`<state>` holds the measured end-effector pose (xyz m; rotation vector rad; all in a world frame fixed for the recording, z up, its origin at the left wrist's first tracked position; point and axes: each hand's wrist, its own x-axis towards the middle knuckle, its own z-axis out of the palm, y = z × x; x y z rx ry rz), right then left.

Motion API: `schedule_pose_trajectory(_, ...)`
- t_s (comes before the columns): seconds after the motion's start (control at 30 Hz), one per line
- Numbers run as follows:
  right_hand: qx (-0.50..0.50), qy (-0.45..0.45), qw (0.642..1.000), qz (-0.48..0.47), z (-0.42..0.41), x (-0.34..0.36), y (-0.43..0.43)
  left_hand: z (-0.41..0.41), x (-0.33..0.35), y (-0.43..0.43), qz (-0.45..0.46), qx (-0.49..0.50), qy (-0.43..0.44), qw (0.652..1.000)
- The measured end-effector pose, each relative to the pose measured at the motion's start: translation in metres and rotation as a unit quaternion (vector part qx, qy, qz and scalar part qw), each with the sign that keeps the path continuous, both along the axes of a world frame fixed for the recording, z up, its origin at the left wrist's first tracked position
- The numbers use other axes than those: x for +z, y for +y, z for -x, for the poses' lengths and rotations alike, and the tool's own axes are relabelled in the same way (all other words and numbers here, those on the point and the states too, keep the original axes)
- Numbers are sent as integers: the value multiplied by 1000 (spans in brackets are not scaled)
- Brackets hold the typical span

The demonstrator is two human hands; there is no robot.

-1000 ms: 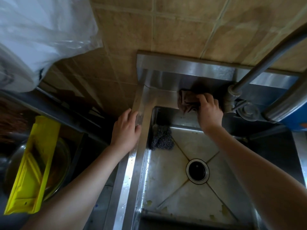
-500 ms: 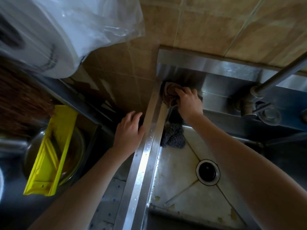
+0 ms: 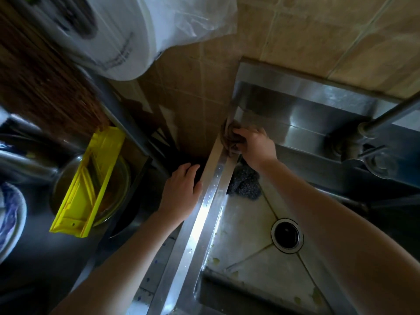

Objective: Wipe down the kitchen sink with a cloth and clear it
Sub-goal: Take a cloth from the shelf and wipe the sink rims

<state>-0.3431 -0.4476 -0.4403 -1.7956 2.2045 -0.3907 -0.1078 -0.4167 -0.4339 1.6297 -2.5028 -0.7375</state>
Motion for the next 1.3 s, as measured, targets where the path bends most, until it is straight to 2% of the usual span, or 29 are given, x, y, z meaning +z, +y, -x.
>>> schedule_pose_trajectory(0.13, -2, -38, 999, 33, -19, -7, 28, -14, 3, 17, 0, 31, 4, 1000)
schedule_pose_trajectory(0.4, 76, -30, 996, 43, -57, -4, 90, -29, 10, 49, 5, 63, 6, 998)
schedule_pose_trajectory(0.53, 88, 7, 995, 42, -70, -4, 113, -38, 12, 69, 15, 79, 1, 997)
schedule_pose_trajectory(0.7, 56, 9, 998, 23, -63, -1, 95, -51, 11, 89, 10, 98, -34, 995)
schedule_pose_trajectory(0.9, 12, 32, 999, 0, -47, 1, 55, -55, 11, 121, 13, 128, -4, 992)
schedule_pose_trajectory(1.03, -6, -10, 1000, 14, -53, 3, 58, -56, 10, 142, 2, 132, -1, 991)
schedule_pose_trajectory(1.3, 125, -8, 992, 13, -89, -5, 138, -67, 17, 164, -59, 179, 20, 982)
